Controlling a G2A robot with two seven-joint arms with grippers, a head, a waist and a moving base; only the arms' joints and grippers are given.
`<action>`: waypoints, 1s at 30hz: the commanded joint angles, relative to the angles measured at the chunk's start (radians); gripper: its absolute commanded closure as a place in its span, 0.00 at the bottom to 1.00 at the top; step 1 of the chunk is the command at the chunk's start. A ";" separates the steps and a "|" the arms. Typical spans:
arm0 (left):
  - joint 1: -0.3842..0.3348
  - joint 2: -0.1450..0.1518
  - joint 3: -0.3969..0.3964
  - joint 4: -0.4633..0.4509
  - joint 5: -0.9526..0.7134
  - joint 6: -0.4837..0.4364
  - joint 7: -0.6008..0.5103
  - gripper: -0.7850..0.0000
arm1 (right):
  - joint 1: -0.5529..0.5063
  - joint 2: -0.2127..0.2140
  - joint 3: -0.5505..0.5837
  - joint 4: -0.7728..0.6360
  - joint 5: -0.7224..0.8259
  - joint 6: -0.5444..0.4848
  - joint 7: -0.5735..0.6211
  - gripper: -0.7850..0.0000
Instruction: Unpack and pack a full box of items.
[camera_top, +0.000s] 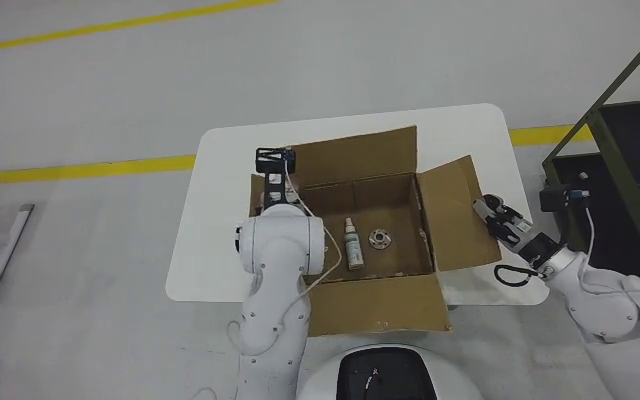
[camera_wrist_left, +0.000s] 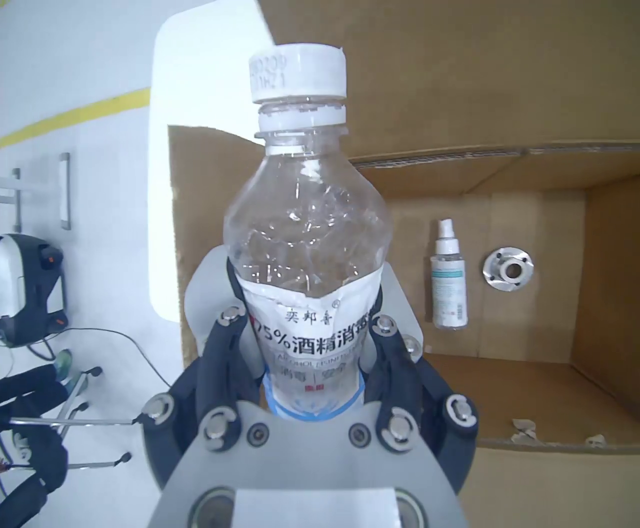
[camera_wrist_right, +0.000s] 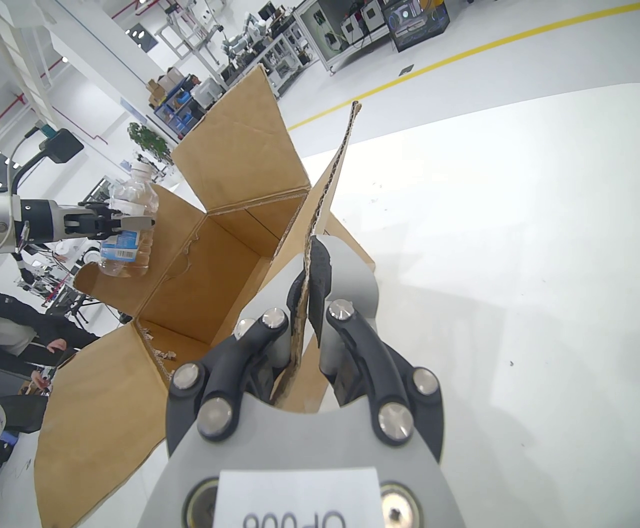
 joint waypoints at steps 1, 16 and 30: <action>0.001 0.000 -0.019 -0.005 0.020 -0.013 0.000 1.00 | -0.003 0.000 0.003 0.000 0.001 0.001 -0.002 1.00; -0.011 0.002 -0.139 0.103 0.144 0.000 0.033 1.00 | 0.003 0.000 0.007 0.014 0.003 0.003 -0.004 1.00; -0.043 -0.005 -0.162 0.076 0.146 0.000 0.026 1.00 | -0.004 -0.001 0.023 0.007 0.011 -0.002 -0.024 1.00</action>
